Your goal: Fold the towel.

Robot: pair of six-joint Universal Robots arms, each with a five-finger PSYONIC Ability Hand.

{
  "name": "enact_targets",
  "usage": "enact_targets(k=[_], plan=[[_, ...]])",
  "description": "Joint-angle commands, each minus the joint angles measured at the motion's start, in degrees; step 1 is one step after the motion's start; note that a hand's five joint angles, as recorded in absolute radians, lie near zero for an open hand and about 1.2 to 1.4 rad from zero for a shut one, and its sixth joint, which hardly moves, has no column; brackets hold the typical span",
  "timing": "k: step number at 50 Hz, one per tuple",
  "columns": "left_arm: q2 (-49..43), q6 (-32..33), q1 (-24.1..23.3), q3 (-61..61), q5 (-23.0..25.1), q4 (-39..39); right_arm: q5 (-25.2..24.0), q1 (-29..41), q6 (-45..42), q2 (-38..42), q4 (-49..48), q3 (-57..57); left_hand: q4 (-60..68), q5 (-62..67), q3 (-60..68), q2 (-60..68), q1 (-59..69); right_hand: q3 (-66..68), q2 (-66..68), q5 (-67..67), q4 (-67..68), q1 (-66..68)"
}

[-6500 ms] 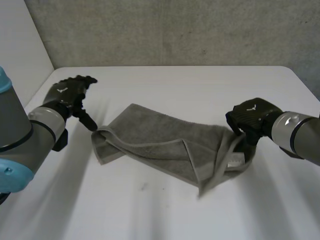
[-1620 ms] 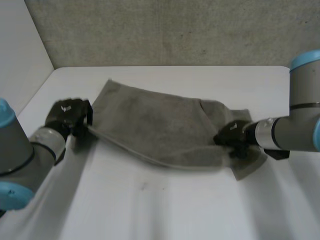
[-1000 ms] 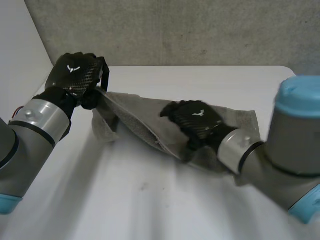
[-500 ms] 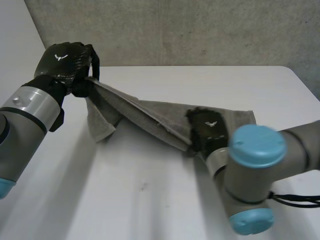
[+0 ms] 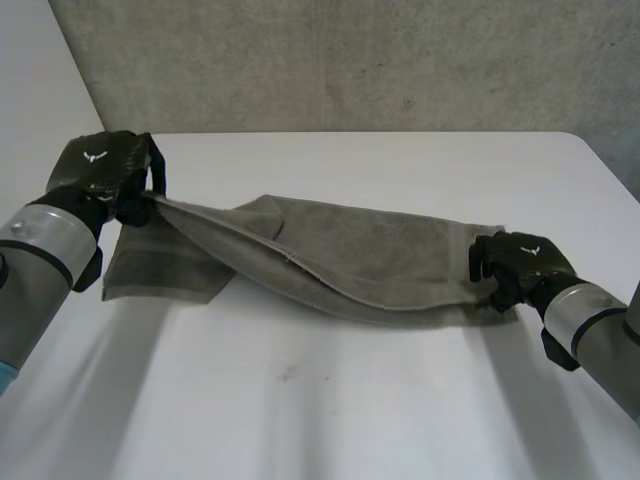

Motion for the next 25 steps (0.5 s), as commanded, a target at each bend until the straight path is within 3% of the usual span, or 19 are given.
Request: enact_targets(k=[1,5,7,9,25], plan=[[0.1,0.2,0.0,-1.8,0.2,0.2,-4.7,-2.4,-3.7,0.9,5.0,-1.1,10.2,11.0,10.3,10.2,11.3,-0.2,-0.5,-0.4,-0.4,-0.6],[-0.7,0.1,-0.1,-2.2,0.2,0.4,-6.0,-2.4,-5.6,3.3,5.5,-0.6,10.2,11.0,10.3,10.2,11.3,-4.3,-4.6,-4.4,-4.4,-4.6],[-1.0,0.1,-0.1,-2.4,0.2,0.4,-6.0,-2.1,-6.9,5.7,5.5,-0.4,10.2,11.0,10.3,10.2,11.3,-18.3,-18.6,-18.5,-18.5,-18.7],[-1.3,0.1,-0.1,-2.4,0.2,0.5,-6.2,-2.0,-7.1,6.6,5.1,-0.3,10.2,11.0,10.3,10.2,11.3,-20.9,-21.2,-21.1,-21.1,-21.3],[-2.3,0.1,-0.1,-2.5,0.3,0.9,-5.7,-1.7,-7.9,7.8,-5.6,1.4,10.2,11.0,10.3,10.2,11.3,-19.2,-19.5,-19.4,-19.4,-19.6]])
